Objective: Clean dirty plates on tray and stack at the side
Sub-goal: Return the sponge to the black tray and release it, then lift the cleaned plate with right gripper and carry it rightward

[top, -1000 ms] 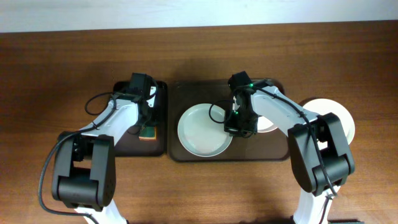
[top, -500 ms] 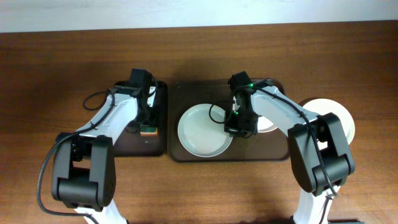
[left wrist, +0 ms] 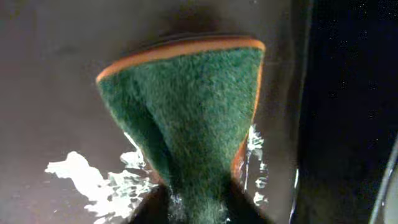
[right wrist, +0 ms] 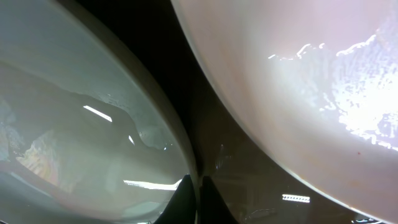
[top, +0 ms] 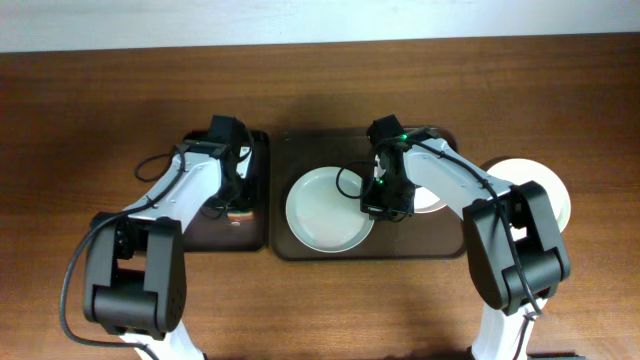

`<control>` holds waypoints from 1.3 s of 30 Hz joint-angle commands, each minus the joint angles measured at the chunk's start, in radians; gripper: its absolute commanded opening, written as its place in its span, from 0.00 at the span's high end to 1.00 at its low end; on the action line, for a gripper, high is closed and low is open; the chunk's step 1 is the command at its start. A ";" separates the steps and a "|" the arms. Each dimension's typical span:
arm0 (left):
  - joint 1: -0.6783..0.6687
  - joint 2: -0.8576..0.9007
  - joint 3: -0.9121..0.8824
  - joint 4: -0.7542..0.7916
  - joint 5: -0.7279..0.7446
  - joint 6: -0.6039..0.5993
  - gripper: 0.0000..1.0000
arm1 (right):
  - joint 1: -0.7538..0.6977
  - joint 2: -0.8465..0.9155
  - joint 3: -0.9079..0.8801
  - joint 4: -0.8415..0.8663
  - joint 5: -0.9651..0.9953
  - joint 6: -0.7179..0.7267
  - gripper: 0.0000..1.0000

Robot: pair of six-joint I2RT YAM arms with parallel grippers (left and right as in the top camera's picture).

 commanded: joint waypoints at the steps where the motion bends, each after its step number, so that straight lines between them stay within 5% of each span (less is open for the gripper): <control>1: 0.004 -0.013 -0.019 0.002 0.018 0.001 1.00 | -0.003 -0.010 -0.003 -0.005 0.010 0.002 0.96; 9: 0.005 -0.038 0.010 -0.023 0.014 0.002 1.00 | -0.005 -0.010 0.016 -0.013 -0.020 -0.079 0.96; 10: 0.005 -0.051 0.019 -0.025 0.014 0.002 0.92 | -0.005 -0.012 0.030 -0.017 -0.019 -0.094 0.96; 11: 0.005 -0.065 0.025 -0.024 0.014 0.002 0.66 | -0.005 -0.013 0.044 -0.021 -0.018 -0.106 0.96; 12: 0.005 -0.077 0.027 -0.024 0.014 0.002 0.00 | -0.004 -0.016 0.058 -0.025 -0.011 -0.113 0.96; 26: 0.005 -0.184 0.028 -0.054 0.015 0.001 0.01 | 0.012 -0.197 0.178 -0.114 0.354 -0.157 0.96; 39: 0.005 -0.182 0.028 -0.051 0.015 0.001 0.01 | 0.314 -0.299 0.178 -0.128 1.031 -0.156 0.96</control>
